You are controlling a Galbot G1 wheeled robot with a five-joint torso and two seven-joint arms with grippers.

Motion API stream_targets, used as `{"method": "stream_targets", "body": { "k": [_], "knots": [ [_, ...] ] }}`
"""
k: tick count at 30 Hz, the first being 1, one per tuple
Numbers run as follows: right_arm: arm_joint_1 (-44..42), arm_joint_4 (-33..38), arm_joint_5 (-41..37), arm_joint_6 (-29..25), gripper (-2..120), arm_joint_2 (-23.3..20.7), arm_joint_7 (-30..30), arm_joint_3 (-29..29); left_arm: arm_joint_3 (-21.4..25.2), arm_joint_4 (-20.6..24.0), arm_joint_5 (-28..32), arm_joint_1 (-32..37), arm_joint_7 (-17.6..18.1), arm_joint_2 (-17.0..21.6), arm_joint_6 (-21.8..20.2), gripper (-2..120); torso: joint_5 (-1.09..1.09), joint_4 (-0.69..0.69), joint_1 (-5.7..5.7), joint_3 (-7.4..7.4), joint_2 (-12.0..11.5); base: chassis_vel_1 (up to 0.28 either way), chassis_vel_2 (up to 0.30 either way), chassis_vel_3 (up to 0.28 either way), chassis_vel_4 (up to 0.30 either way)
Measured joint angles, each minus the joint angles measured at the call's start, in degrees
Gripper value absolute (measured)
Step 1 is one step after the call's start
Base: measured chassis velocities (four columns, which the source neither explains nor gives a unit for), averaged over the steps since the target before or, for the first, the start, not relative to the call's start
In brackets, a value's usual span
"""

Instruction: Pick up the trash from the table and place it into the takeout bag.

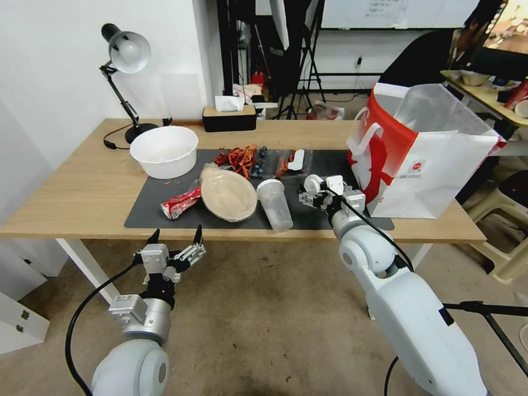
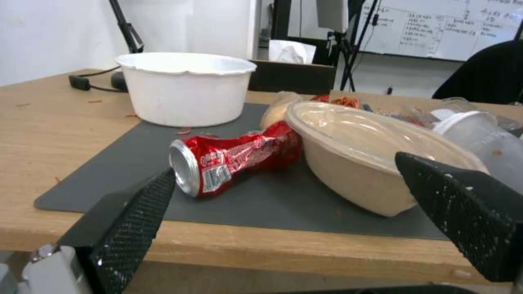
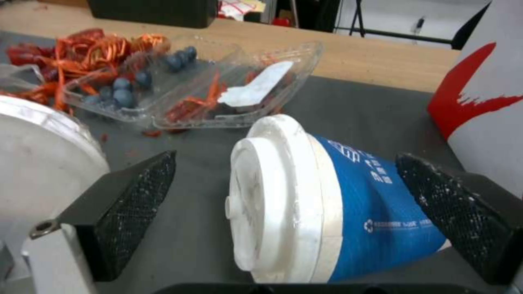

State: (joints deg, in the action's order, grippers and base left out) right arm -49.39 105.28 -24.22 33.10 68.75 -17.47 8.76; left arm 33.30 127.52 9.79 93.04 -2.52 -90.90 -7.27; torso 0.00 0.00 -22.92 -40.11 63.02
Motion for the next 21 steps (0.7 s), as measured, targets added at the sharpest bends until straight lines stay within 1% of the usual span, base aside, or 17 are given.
{"method": "stream_targets", "body": {
  "k": [3,8,10,12,13,14,15,18,19,21],
  "knots": [
    [0.36,-0.28,0.90,0.99,100,0.16,-0.16,-0.33,0.14,-0.31,0.00,-0.11,0.10,0.13,0.28,100,0.00,0.00,0.00,0.00,0.00,0.000,0.000,0.000,0.000],
    [0.19,-0.33,2.36,2.75,89,0.51,-0.25,-0.35,0.24,-0.66,0.02,-0.29,0.20,0.38,0.49,100,0.00,0.00,0.00,0.00,0.00,0.000,0.000,0.000,0.000],
    [0.02,-0.50,3.13,3.29,78,0.57,-0.23,-0.33,0.24,-0.94,0.03,-0.38,0.23,0.51,0.56,100,0.00,-0.01,0.00,0.00,0.00,0.000,0.000,0.000,0.000],
    [0.00,-0.54,3.30,3.43,76,0.63,-0.23,-0.26,0.24,-1.06,0.03,-0.42,0.23,0.54,0.63,100,0.00,-0.01,0.00,0.00,0.00,0.000,0.000,0.000,0.000],
    [-0.07,-0.55,3.51,3.81,68,0.67,-0.20,-0.16,0.23,-1.26,0.02,-0.48,0.24,0.60,0.74,100,0.00,0.00,0.00,0.00,0.00,0.000,0.000,0.000,0.000],
    [-0.20,-0.54,3.63,4.14,64,0.67,-0.05,-0.03,0.21,-1.42,0.01,-0.52,0.25,0.65,0.82,100,0.00,0.00,0.00,0.00,0.00,0.000,0.000,0.000,0.000],
    [-0.20,-0.54,3.63,4.14,64,0.67,-0.05,-0.03,0.21,-1.42,0.01,-0.52,0.25,0.65,0.82,100,0.00,0.00,0.00,0.00,0.00,0.000,0.000,0.000,0.000],
    [-0.70,-0.19,3.88,4.28,50,0.65,0.26,0.15,0.18,-1.73,-0.08,-0.70,0.27,0.67,1.01,100,0.00,0.00,0.00,0.01,0.00,0.000,0.000,0.000,0.000],
    [-0.70,-0.19,3.88,4.28,50,0.65,0.26,0.15,0.18,-1.73,-0.08,-0.70,0.27,0.67,1.01,100,0.00,0.00,0.00,0.01,0.00,0.000,0.000,0.000,0.000],
    [-1.11,0.10,3.98,4.33,41,0.67,0.36,0.41,0.16,-1.90,-0.13,-0.73,0.27,0.69,1.23,100,0.00,0.00,0.00,0.01,0.00,0.000,0.000,0.000,0.000]
  ]
}}
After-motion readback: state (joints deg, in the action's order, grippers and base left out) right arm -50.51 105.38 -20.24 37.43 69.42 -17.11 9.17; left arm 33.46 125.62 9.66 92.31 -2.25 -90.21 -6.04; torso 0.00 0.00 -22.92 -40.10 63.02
